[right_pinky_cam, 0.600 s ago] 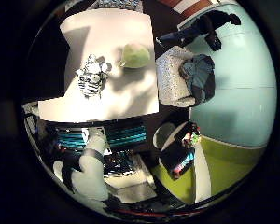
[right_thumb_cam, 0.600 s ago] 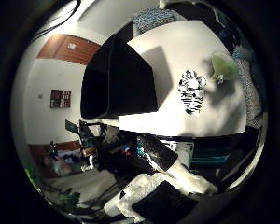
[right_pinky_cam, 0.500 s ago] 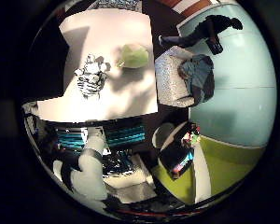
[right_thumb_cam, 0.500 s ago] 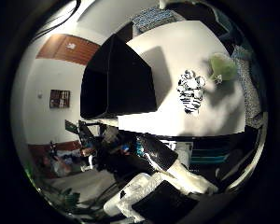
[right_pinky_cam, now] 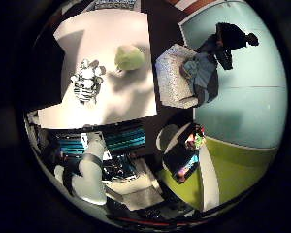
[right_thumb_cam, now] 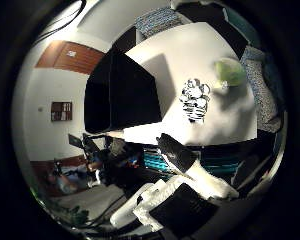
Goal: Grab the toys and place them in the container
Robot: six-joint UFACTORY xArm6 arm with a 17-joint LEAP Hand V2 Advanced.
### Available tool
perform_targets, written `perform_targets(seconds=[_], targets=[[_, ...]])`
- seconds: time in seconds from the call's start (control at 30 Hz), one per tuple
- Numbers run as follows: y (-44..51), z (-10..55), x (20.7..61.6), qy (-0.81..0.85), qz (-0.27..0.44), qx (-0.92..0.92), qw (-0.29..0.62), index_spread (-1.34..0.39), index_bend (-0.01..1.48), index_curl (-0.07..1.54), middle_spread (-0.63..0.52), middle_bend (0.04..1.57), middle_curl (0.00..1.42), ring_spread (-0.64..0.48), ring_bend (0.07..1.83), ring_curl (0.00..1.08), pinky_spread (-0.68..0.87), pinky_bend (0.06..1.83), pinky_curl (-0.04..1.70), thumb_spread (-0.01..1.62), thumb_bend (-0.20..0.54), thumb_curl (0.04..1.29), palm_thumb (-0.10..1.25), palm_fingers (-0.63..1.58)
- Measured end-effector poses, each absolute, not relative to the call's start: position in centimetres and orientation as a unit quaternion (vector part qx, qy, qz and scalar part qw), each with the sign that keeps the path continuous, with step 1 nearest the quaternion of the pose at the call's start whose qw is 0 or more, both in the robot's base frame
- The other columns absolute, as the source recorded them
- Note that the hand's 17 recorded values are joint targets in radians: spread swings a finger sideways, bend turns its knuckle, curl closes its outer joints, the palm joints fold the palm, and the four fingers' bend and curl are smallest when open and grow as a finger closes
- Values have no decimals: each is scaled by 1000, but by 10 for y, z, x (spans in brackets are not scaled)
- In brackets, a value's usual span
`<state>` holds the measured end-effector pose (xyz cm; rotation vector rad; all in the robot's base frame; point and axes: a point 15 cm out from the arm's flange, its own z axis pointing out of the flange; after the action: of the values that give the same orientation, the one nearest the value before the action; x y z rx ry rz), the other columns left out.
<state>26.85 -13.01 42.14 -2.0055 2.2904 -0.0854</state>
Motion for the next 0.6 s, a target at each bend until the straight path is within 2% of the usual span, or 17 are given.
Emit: perform_targets(seconds=[0.23,0.6], targets=[[-160,427,291,764,-24,-644,43,-381,179,323,12,175,264,195,252,256,412,414,285,1094,-22,314,624,173],[-204,395,357,775,-24,-630,45,-370,152,292,40,183,272,205,273,263,411,469,304,1108,-22,313,601,71]])
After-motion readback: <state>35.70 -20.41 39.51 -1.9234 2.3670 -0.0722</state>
